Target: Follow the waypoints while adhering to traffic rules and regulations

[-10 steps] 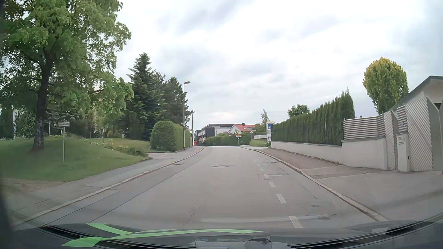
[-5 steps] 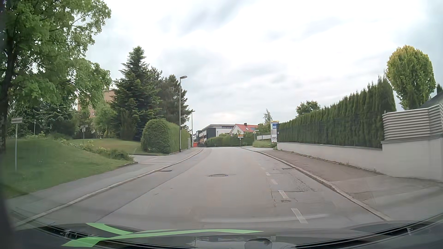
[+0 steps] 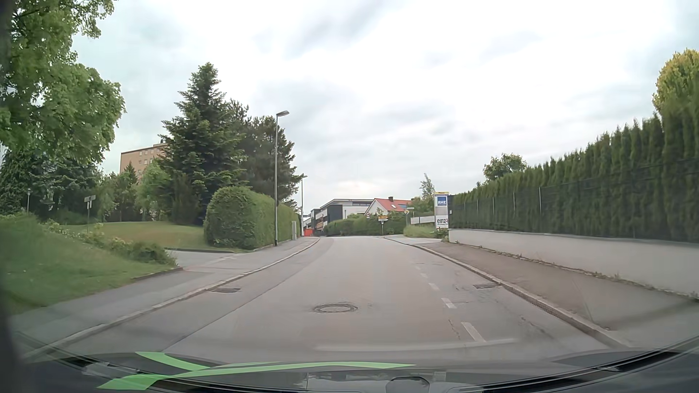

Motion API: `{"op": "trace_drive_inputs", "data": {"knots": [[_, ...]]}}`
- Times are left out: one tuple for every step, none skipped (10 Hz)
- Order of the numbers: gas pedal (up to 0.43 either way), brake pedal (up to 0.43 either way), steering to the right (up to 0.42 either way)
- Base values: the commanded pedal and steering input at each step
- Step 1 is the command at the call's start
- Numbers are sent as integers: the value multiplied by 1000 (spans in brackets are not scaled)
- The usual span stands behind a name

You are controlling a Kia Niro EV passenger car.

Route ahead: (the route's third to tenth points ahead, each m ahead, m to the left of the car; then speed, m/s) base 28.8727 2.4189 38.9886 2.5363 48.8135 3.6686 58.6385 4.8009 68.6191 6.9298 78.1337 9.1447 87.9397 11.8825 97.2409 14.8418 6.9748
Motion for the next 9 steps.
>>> {"op": "trace_drive_inputs", "data": {"knots": [[150,0,-9],[150,0,-9],[150,0,-8],[157,0,-7],[169,0,-7],[169,0,-6],[169,0,-6],[169,0,-6],[169,0,-5]]}}
